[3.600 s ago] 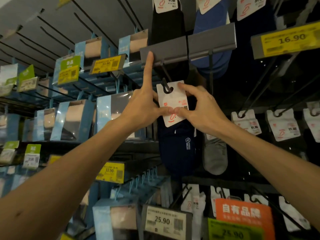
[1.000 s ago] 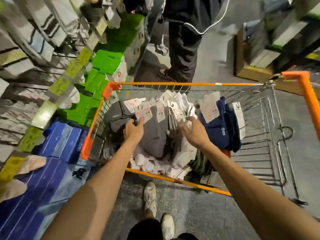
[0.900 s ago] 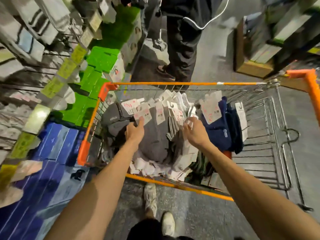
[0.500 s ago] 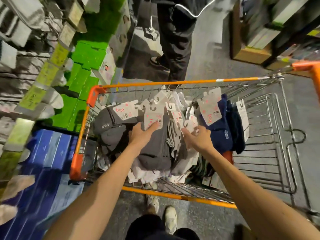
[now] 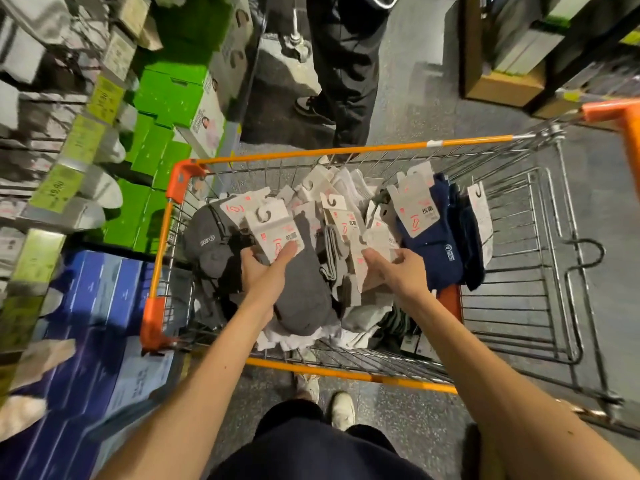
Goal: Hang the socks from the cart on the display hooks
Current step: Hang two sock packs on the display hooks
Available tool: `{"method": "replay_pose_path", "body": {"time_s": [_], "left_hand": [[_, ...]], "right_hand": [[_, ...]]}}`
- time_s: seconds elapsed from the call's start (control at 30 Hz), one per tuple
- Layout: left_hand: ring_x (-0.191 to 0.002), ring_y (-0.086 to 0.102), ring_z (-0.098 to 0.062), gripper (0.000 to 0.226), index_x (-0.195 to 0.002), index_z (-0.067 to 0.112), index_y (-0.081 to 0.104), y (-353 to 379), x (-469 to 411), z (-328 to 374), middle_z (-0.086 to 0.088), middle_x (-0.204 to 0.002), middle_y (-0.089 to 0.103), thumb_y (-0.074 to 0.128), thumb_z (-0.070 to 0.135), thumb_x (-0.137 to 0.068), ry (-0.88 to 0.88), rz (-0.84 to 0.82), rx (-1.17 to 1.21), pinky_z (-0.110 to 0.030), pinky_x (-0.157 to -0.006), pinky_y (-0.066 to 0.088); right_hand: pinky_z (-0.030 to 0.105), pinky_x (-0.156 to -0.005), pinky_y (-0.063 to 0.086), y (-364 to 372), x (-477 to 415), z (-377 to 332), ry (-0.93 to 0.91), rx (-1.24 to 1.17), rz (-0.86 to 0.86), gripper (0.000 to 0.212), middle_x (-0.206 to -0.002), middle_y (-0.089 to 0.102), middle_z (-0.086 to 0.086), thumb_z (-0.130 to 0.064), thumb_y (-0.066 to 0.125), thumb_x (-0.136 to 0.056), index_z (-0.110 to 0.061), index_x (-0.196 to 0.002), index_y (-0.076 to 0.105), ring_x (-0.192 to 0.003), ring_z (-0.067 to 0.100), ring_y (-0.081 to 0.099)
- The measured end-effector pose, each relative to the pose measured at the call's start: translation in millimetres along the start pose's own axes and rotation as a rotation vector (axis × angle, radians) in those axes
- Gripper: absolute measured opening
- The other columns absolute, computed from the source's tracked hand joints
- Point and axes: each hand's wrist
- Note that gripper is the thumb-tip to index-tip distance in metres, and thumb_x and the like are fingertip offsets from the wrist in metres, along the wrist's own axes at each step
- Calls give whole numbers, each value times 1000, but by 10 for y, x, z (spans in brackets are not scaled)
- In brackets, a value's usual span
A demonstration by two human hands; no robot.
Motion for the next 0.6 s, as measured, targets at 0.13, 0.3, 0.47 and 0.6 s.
{"method": "replay_pose_path", "body": {"time_s": [0.13, 0.3, 0.47, 0.6], "left_hand": [[-110, 60, -18, 57, -121, 17, 54, -166, 161, -6, 2, -119, 63, 80, 46, -79, -5, 2, 53, -36, -92, 50], [-103, 62, -11, 31, -110, 23, 63, -378, 515, 96, 9, -109, 69, 76, 36, -85, 19, -61, 130, -31, -92, 48], [-115, 59, -12, 43, -123, 23, 61, -502, 1104, 183, 10, -115, 66, 73, 40, -85, 72, -126, 226, -29, -99, 44], [-126, 51, -20, 89, -135, 27, 45, -573, 1631, 160, 4, -137, 54, 77, 70, -64, 50, -112, 310, -42, -111, 39]], "right_hand": [[41, -78, 53, -64, 255, 39, -56, 33, 51, 39, -89, 63, -3, -48, 76, -82, -16, -92, 55, -82, 15, 60], [25, -61, 43, -245, 594, -117, -205, -18, 99, 31, -78, 62, -7, -38, 80, -81, -18, -80, 56, -67, 6, 54], [33, -68, 51, -420, 866, -421, -258, -118, 16, 33, -79, 70, 0, -39, 83, -77, -16, -77, 59, -73, 17, 64], [24, -64, 56, -533, 1198, -653, -238, -253, -230, 30, -78, 74, 3, -28, 85, -79, -7, -87, 65, -73, 17, 72]]}}
Point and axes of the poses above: each hand's wrist, its own x-axis away from the middle knuckle, its own y-axis out of the palm, z = x × y
